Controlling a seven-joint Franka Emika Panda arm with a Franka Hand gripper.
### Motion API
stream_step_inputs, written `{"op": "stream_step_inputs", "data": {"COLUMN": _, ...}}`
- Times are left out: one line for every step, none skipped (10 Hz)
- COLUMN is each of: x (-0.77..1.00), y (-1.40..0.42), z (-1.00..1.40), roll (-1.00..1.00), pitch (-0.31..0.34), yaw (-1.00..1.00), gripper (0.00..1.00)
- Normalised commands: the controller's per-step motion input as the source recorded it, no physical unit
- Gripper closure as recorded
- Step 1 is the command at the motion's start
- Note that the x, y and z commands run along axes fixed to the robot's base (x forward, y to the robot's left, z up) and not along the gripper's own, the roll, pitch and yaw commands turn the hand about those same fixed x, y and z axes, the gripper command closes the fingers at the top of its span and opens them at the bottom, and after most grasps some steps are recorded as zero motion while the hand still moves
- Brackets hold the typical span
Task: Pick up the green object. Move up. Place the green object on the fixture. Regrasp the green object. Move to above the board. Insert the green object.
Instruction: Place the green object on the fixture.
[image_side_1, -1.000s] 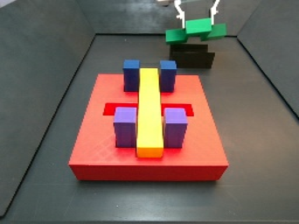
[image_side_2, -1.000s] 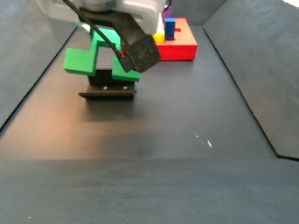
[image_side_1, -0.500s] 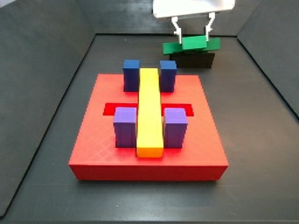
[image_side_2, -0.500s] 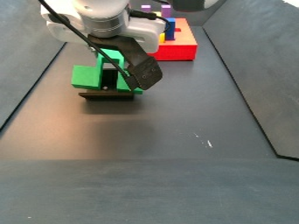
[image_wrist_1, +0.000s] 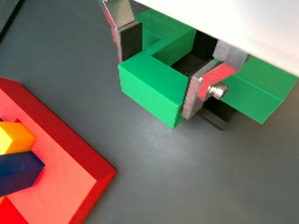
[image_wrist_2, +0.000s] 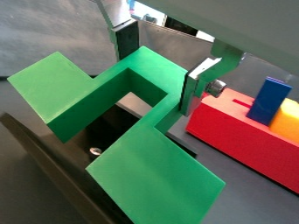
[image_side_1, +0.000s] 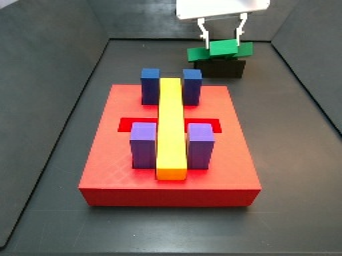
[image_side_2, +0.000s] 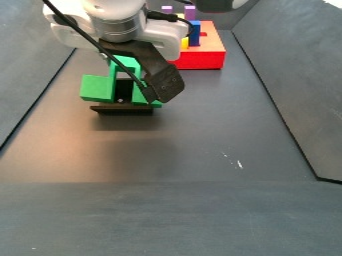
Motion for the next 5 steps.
{"op": "stream_step_inputs", "data": {"x": 0.49, "y": 0.09, "z": -0.02, "roll": 0.0, "pitch": 0.177, "yaw": -0.12, "gripper": 1.0}}
{"op": "stream_step_inputs", "data": {"x": 0.16, "y": 0.0, "z": 0.0, "roll": 0.0, "pitch": 0.097, "yaw": -0.11, "gripper": 1.0}}
{"op": "stream_step_inputs", "data": {"x": 0.0, "y": 0.0, "z": 0.0, "roll": 0.0, "pitch": 0.011, "yaw": 0.0, "gripper": 1.0}}
{"op": "stream_step_inputs", "data": {"x": 0.0, "y": 0.0, "z": 0.0, "roll": 0.0, "pitch": 0.0, "yaw": 0.0, "gripper": 1.0}}
{"op": "stream_step_inputs", "data": {"x": 0.0, "y": 0.0, "z": 0.0, "roll": 0.0, "pitch": 0.0, "yaw": 0.0, "gripper": 0.0}}
